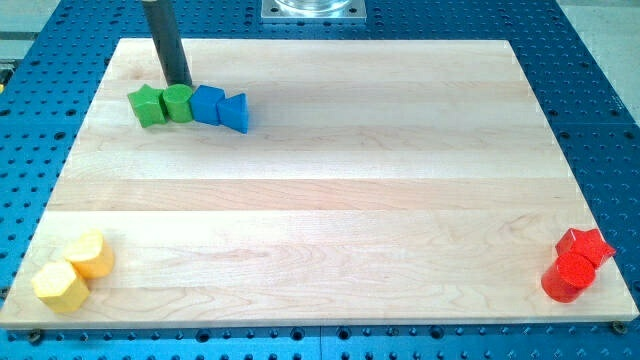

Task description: Adjust the green circle in between the cube and green star

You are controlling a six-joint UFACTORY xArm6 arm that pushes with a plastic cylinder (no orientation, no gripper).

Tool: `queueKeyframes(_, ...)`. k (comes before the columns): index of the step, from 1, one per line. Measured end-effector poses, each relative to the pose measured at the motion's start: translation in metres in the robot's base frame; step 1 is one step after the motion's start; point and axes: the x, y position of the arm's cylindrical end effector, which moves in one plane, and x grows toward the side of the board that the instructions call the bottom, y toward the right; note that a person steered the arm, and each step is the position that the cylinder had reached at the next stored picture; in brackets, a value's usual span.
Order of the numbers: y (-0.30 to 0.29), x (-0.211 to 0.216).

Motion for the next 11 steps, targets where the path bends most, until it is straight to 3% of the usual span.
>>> queueKeyframes(11, 0.004, 0.029)
